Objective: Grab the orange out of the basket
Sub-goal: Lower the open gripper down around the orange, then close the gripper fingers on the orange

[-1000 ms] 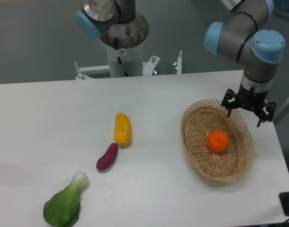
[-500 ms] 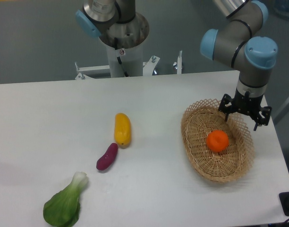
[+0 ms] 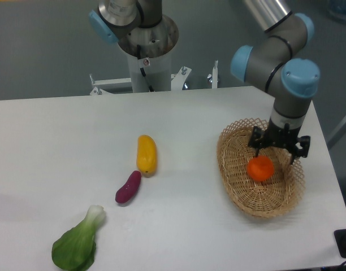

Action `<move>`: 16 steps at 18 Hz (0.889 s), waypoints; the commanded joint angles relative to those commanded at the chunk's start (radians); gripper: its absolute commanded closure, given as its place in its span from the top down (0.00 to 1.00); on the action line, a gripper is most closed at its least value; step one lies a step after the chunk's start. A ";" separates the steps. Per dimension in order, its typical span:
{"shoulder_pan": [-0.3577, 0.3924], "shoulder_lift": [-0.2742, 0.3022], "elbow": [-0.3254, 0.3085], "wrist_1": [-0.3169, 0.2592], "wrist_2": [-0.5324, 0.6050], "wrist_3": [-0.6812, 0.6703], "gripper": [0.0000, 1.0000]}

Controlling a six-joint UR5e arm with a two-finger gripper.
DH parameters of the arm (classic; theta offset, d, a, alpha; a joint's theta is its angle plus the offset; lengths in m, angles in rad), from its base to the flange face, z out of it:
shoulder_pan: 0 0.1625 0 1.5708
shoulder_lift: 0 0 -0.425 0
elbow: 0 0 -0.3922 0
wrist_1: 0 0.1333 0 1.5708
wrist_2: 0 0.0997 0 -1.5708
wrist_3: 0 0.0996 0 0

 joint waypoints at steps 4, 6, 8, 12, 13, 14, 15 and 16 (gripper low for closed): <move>-0.006 -0.008 -0.009 0.003 0.002 0.006 1.00; -0.006 -0.014 -0.009 0.020 0.002 0.011 1.00; -0.006 -0.021 -0.017 0.054 0.003 0.011 1.00; -0.005 -0.026 -0.012 0.061 0.008 0.014 1.00; -0.005 -0.029 -0.012 0.063 0.009 0.014 1.00; -0.005 -0.034 -0.014 0.064 0.011 0.014 1.00; -0.005 -0.035 -0.017 0.066 0.011 0.014 1.00; -0.005 -0.035 -0.020 0.066 0.011 0.014 1.00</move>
